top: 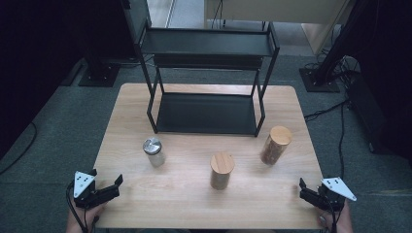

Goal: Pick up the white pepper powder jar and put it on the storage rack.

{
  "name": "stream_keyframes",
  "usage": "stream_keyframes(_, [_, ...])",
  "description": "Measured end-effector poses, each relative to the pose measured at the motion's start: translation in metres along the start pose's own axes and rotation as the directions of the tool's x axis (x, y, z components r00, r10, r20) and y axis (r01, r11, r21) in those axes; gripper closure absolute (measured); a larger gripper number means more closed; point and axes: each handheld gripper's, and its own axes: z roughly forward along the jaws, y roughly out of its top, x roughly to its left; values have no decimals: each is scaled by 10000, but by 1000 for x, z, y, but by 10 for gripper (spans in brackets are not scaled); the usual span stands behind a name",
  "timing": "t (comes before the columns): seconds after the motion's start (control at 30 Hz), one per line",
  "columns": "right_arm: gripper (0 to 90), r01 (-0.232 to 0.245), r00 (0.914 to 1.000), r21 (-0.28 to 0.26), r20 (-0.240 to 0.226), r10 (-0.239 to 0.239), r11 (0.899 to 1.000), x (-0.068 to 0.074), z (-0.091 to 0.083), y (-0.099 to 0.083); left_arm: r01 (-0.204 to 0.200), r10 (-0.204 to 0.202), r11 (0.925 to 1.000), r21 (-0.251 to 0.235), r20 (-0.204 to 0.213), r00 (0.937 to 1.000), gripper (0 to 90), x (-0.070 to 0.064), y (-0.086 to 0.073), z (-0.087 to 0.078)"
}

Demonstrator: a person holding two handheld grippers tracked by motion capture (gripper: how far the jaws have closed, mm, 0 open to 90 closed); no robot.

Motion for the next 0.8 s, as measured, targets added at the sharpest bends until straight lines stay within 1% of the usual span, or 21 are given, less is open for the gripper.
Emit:
stream_keyframes(0.2, [38,26,10000,-13,-47,-26,10000,1,0,0,50,-50,10000,-33,-118,9999,19,-1,0,-1])
stream_keyframes(0.23, [36,39,10000,-11,-80,-39,10000,1,0,0,174,-175,9998,-90,-33,9998,19,-2,1,-1])
stream_keyframes(0.27, [36,39,10000,-11,-80,-39,10000,1,0,0,174,-175,9998,-90,-33,9998,19,-2,1,-1])
stream_keyframes(0.37, [25,14,9999,-32,-147,-14,10000,1,-1,0,93,-93,9999,-87,15,10000,19,-4,2,1])
stream_keyframes(0.47, [9,49,9987,-33,-501,-51,10000,1,-2,-1,13,-12,10000,-59,67,10000,19,-7,2,3])
stream_keyframes(0.57, [0,103,9980,-1,-616,-103,9999,0,-1,0,-52,52,10000,-24,98,9999,19,-9,3,5])
stream_keyframes(0.73, [0,114,9968,40,-788,-111,9999,0,-1,0,44,-42,9999,-105,195,9998,19,-12,5,6])
stream_keyframes(0.8, [0,119,9967,33,-797,-116,9999,1,-1,0,101,-97,9999,-128,311,9995,19,-14,5,8])
